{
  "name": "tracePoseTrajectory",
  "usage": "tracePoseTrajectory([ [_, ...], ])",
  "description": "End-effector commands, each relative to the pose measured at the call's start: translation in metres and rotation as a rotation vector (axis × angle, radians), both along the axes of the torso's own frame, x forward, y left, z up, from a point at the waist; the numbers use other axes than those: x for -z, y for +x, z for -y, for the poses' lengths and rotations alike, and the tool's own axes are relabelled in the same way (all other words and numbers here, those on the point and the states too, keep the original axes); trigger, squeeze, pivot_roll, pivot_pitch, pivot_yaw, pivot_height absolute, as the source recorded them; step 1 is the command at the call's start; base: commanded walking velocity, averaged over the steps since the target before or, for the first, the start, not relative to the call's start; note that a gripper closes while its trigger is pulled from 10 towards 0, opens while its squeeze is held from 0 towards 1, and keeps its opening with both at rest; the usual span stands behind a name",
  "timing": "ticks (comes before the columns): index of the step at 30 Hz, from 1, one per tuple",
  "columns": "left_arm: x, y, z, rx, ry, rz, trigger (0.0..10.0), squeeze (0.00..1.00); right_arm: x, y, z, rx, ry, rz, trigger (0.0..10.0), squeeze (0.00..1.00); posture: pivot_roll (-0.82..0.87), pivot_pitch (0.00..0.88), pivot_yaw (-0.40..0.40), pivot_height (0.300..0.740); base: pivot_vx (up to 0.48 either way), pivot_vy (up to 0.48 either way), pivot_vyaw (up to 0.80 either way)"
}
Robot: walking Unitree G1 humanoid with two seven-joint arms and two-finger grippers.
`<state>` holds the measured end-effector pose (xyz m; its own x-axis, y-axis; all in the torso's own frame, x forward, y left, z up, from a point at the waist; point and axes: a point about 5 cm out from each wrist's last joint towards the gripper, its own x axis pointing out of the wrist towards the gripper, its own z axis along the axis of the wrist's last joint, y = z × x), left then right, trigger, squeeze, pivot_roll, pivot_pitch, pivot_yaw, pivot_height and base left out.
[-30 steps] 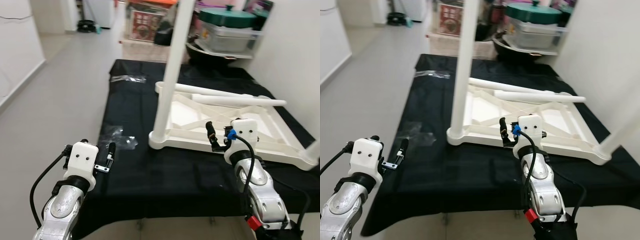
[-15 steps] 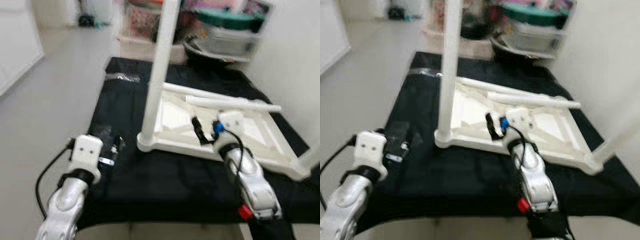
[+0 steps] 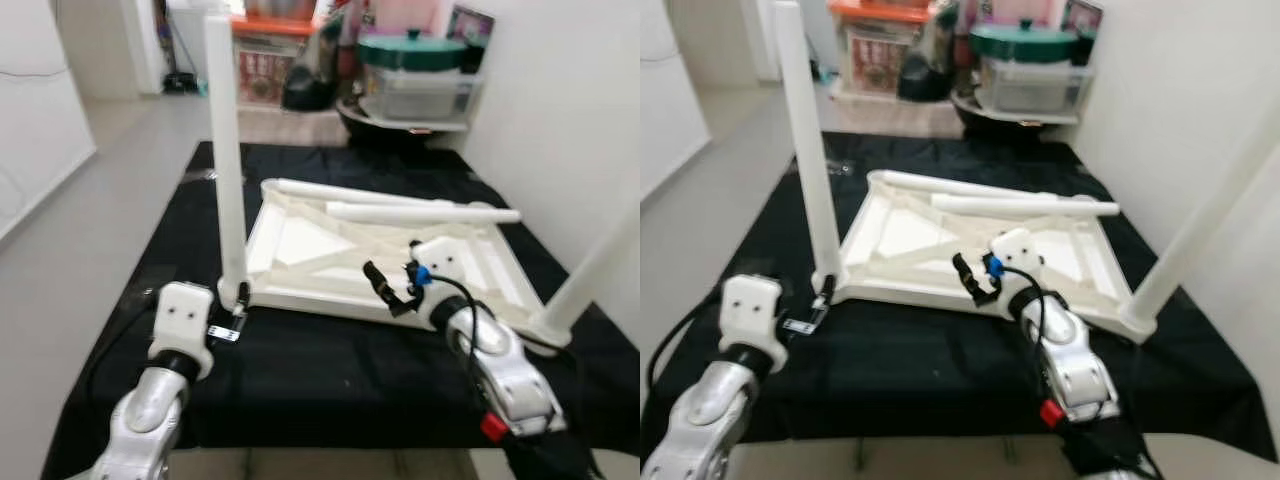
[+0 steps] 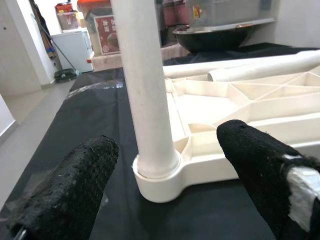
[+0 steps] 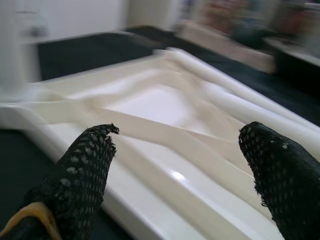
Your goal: Building children table
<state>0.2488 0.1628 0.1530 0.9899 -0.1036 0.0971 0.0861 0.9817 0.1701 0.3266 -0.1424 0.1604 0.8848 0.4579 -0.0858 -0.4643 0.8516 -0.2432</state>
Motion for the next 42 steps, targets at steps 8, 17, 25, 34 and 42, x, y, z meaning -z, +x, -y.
tracePoseTrajectory([
  [8, 0.009, -0.003, -0.004, -0.021, 0.026, -0.045, 10.0, 0.0, 0.0, 0.017, -0.039, -0.165, 0.012, -0.034, 10.0, 0.0, 0.1, 0.0, -0.14, 0.74, 0.0, 0.0, 0.0],
  [17, 0.01, -0.003, -0.002, -0.019, 0.032, -0.046, 10.0, 0.0, 0.019, 0.025, -0.066, -0.331, -0.047, -0.164, 10.0, 0.0, 0.14, 0.0, -0.16, 0.74, 0.0, 0.0, 0.0],
  [25, 0.01, -0.003, 0.0, -0.015, 0.031, -0.044, 10.0, 0.0, 0.032, 0.037, -0.063, -0.294, -0.156, -0.235, 10.0, 0.0, 0.15, 0.0, -0.166, 0.74, 0.0, 0.0, 0.0],
  [34, 0.01, -0.003, 0.001, -0.02, 0.036, -0.041, 10.0, 0.0, 0.048, 0.04, -0.063, -0.266, -0.236, -0.341, 10.0, 0.0, 0.16, 0.0, -0.17, 0.74, 0.0, 0.0, 0.0],
  [42, 0.009, -0.002, 0.0, -0.02, 0.04, -0.04, 10.0, 0.0, 0.054, 0.033, -0.076, -0.407, -0.27, -0.361, 2.0, 0.0, 0.15, 0.0, -0.17, 0.74, 0.0, 0.0, 0.0],
])
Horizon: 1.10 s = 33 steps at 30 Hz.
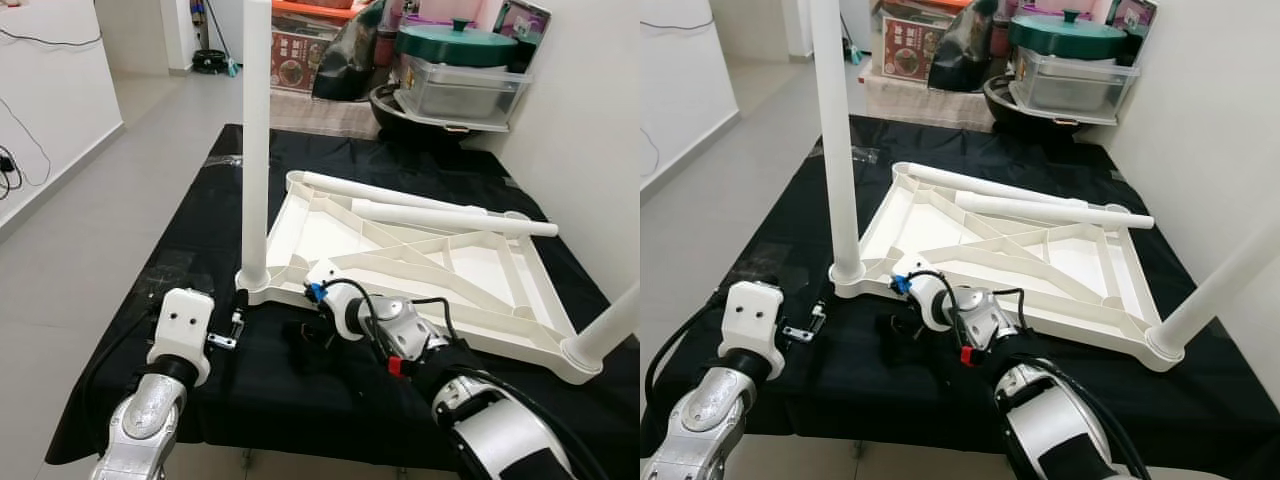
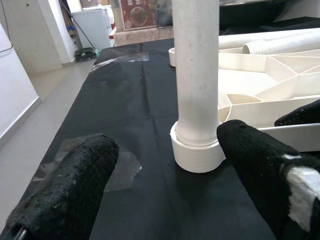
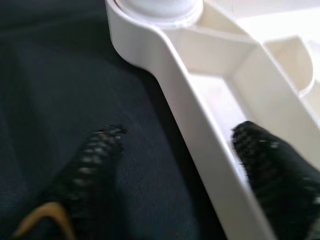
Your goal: Building children table
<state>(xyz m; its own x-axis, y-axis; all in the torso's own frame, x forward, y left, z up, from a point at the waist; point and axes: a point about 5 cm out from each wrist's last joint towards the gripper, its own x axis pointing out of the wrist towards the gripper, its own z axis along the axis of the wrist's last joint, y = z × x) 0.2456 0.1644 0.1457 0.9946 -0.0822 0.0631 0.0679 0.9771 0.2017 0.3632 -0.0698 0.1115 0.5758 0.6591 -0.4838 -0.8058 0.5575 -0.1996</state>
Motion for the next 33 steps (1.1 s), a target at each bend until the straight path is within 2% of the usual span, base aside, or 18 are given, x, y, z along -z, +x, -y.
tracePoseTrajectory([
  [1, 0.001, 0.002, 0.002, 0.005, 0.006, -0.009, 10.0, 0.0, 0.006, -0.004, -0.005, -0.056, -0.024, -0.012, 0.0, 0.0, 0.15, 0.0, -0.169, 0.74, 0.0, 0.0, 0.0],
  [5, 0.002, 0.003, 0.005, 0.011, 0.007, -0.011, 10.0, 0.0, 0.011, -0.009, -0.003, -0.157, -0.094, 0.029, 0.0, 0.0, 0.15, 0.0, -0.167, 0.74, 0.0, 0.0, 0.0],
  [8, 0.003, 0.003, 0.005, 0.012, 0.007, -0.012, 10.0, 0.0, 0.012, -0.011, -0.003, -0.192, -0.102, 0.034, 0.0, 0.0, 0.15, 0.0, -0.167, 0.74, 0.0, 0.0, 0.0],
  [10, 0.003, 0.003, 0.006, 0.014, 0.007, -0.014, 10.0, 0.0, 0.012, -0.016, -0.002, -0.28, -0.1, 0.064, 0.0, 0.0, 0.14, 0.0, -0.167, 0.74, 0.0, 0.0, 0.0],
  [11, 0.003, 0.003, 0.006, 0.014, 0.007, -0.014, 10.0, 0.0, 0.012, -0.016, -0.002, -0.28, -0.1, 0.064, 0.0, 0.0, 0.14, 0.0, -0.167, 0.74, 0.0, 0.0, 0.0],
  [14, 0.005, 0.004, 0.006, 0.016, 0.006, -0.019, 10.0, 0.0, 0.018, -0.02, 0.013, -0.334, -0.184, 0.09, 0.0, 0.0, 0.13, 0.0, -0.168, 0.74, 0.0, 0.0, 0.0],
  [18, 0.006, 0.003, 0.008, 0.019, 0.005, -0.024, 10.0, 0.0, 0.021, -0.021, 0.021, -0.353, -0.223, 0.099, 0.0, 0.0, 0.13, 0.0, -0.165, 0.74, 0.0, 0.0, 0.0],
  [21, 0.008, 0.003, 0.009, 0.025, 0.006, -0.032, 10.0, 0.0, 0.022, -0.025, 0.027, -0.415, -0.271, 0.135, 0.0, 0.0, 0.12, 0.0, -0.162, 0.74, 0.0, 0.0, 0.0],
  [23, 0.009, 0.004, 0.009, 0.029, 0.007, -0.037, 10.0, 0.0, 0.022, -0.029, 0.032, -0.504, -0.317, 0.173, 0.0, 0.0, 0.12, 0.0, -0.161, 0.74, 0.0, 0.0, 0.0],
  [24, 0.009, 0.004, 0.009, 0.029, 0.007, -0.037, 10.0, 0.0, 0.022, -0.029, 0.032, -0.504, -0.317, 0.173, 0.0, 0.0, 0.12, 0.0, -0.161, 0.74, 0.0, 0.0, 0.0],
  [26, 0.01, 0.005, 0.009, 0.031, 0.008, -0.04, 10.0, 0.0, 0.021, -0.036, 0.04, -0.636, -0.372, 0.205, 0.0, 0.0, 0.11, 0.0, -0.163, 0.74, 0.0, 0.0, 0.0],
  [33, 0.012, 0.005, 0.01, 0.033, 0.01, -0.046, 10.0, 0.0, 0.021, -0.046, 0.051, -0.782, -0.407, 0.218, 0.0, 0.0, 0.11, 0.0, -0.163, 0.74, 0.0, 0.0, 0.0],
])
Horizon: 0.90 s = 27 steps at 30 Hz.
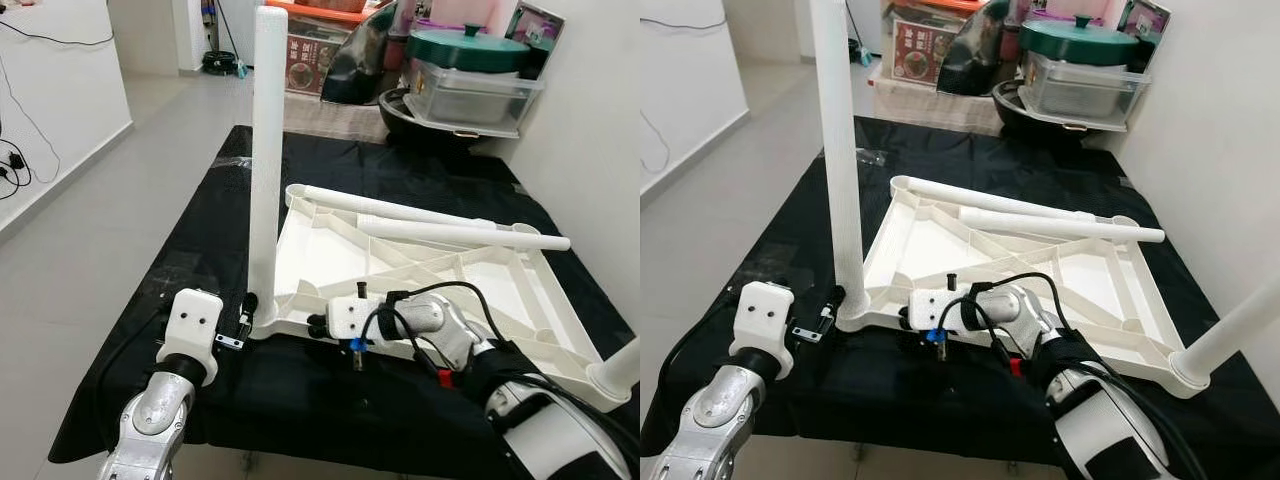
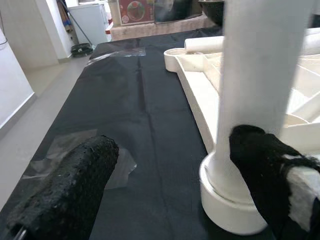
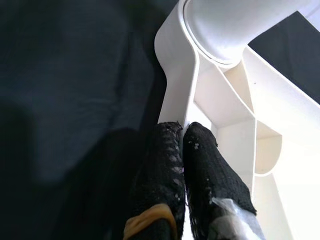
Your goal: Building children table
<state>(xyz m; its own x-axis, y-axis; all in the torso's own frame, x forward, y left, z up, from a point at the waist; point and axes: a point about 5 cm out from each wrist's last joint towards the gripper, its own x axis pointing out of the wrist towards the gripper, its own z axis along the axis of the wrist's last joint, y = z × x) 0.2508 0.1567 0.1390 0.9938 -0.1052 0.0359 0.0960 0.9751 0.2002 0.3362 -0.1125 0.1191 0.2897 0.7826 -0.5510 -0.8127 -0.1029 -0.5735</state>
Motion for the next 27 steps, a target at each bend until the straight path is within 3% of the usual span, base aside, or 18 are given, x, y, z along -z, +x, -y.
tracePoseTrajectory([
  [1, 0.006, 0.0, 0.003, 0.011, 0.01, -0.02, 10.0, 0.0, 0.03, -0.02, 0.01, -0.134, -0.182, -0.095, 0.0, 0.0, 0.11, 0.0, -0.163, 0.74, 0.0, 0.0, 0.0],
  [10, 0.006, 0.0, 0.003, 0.01, 0.012, -0.023, 10.0, 0.0, 0.027, -0.015, 0.012, -0.124, -0.225, -0.017, 0.0, 0.0, 0.11, 0.0, -0.162, 0.74, 0.0, 0.0, 0.0],
  [11, 0.007, 0.0, 0.003, 0.011, 0.014, -0.024, 10.0, 0.0, 0.026, -0.01, 0.011, -0.07, -0.216, 0.0, 9.3, 0.0, 0.11, 0.0, -0.162, 0.74, 0.0, 0.0, 0.0],
  [13, 0.007, 0.0, 0.003, 0.011, 0.014, -0.024, 10.0, 0.0, 0.026, -0.01, 0.011, -0.07, -0.216, 0.0, 9.3, 0.0, 0.11, 0.0, -0.162, 0.74, 0.0, 0.0, 0.0],
  [14, 0.007, 0.001, 0.003, 0.012, 0.016, -0.026, 10.0, 0.0, 0.026, -0.006, 0.01, -0.016, -0.196, -0.008, 10.0, 0.0, 0.11, 0.0, -0.162, 0.74, 0.0, 0.0, 0.0],
  [15, 0.007, 0.001, 0.003, 0.014, 0.017, -0.027, 10.0, 0.0, 0.025, -0.003, 0.009, 0.045, -0.14, -0.044, 10.0, 1.0, 0.11, 0.0, -0.162, 0.74, 0.0, 0.0, 0.0],
  [20, 0.007, 0.003, 0.003, 0.019, 0.02, -0.027, 10.0, 0.0, 0.021, -0.001, 0.011, 0.12, -0.028, -0.099, 10.0, 1.0, 0.11, 0.0, -0.152, 0.74, 0.0, 0.0, 0.0],
  [27, 0.008, 0.004, 0.004, 0.023, 0.02, -0.027, 10.0, 0.0, 0.017, 0.001, 0.017, 0.131, -0.011, -0.099, 10.0, 1.0, 0.1, 0.0, -0.149, 0.74, 0.0, 0.0, 0.0],
])
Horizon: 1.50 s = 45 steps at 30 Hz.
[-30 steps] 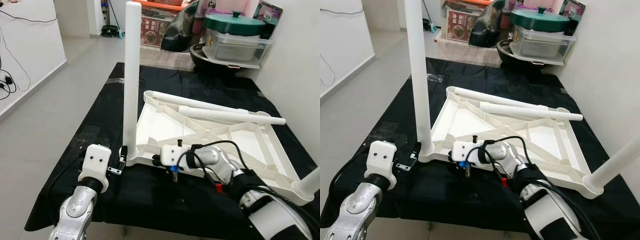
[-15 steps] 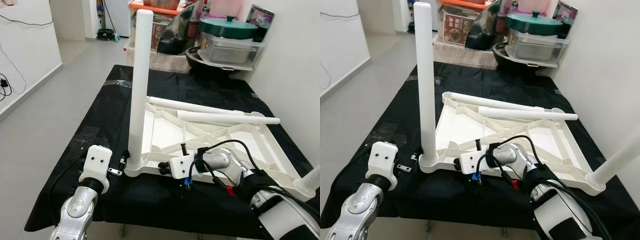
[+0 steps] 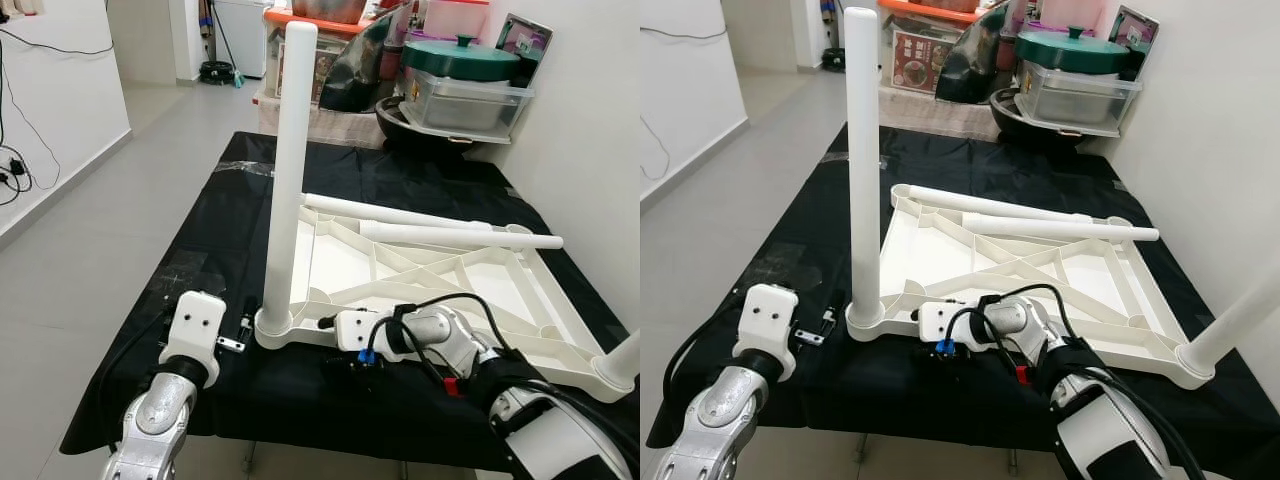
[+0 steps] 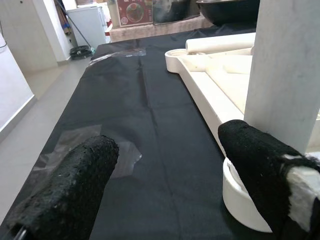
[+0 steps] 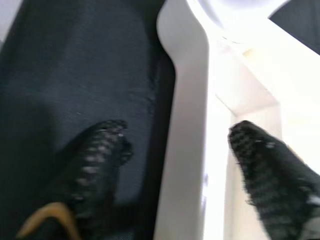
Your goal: Building children table
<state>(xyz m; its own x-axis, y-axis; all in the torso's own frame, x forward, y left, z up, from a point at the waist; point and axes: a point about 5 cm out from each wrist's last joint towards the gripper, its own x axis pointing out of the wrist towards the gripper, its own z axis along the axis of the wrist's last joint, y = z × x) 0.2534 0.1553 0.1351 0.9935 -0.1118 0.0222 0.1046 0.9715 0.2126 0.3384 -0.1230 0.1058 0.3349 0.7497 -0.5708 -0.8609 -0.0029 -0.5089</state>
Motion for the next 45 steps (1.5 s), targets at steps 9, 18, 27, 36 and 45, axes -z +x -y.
tracePoseTrajectory([
  [9, 0.006, 0.002, 0.004, 0.021, 0.008, -0.017, 10.0, 0.0, 0.023, -0.008, 0.026, 0.021, -0.219, -0.094, 10.0, 0.0, 0.1, 0.0, -0.151, 0.74, 0.0, 0.0, 0.0],
  [18, 0.006, 0.002, 0.005, 0.022, 0.009, -0.016, 10.0, 0.0, 0.032, -0.007, 0.027, 0.147, -0.206, -0.335, 10.0, 0.0, 0.1, 0.0, -0.155, 0.74, 0.0, 0.0, 0.0],
  [27, 0.007, 0.001, 0.005, 0.014, 0.01, -0.017, 10.0, 0.0, 0.038, -0.01, 0.034, 0.191, -0.26, -0.441, 10.0, 0.0, 0.1, 0.0, -0.167, 0.74, 0.0, 0.0, 0.0],
  [36, 0.008, 0.002, 0.005, 0.009, 0.007, -0.018, 10.0, 0.0, 0.038, -0.011, 0.033, 0.19, -0.279, -0.47, 9.0, 0.0, 0.1, 0.0, -0.17, 0.74, 0.0, 0.0, 0.0],
  [45, 0.009, 0.002, 0.006, 0.007, 0.008, -0.022, 10.0, 0.0, 0.04, -0.013, 0.033, 0.159, -0.289, -0.408, 0.0, 0.0, 0.1, 0.0, -0.171, 0.74, 0.0, 0.0, 0.0],
])
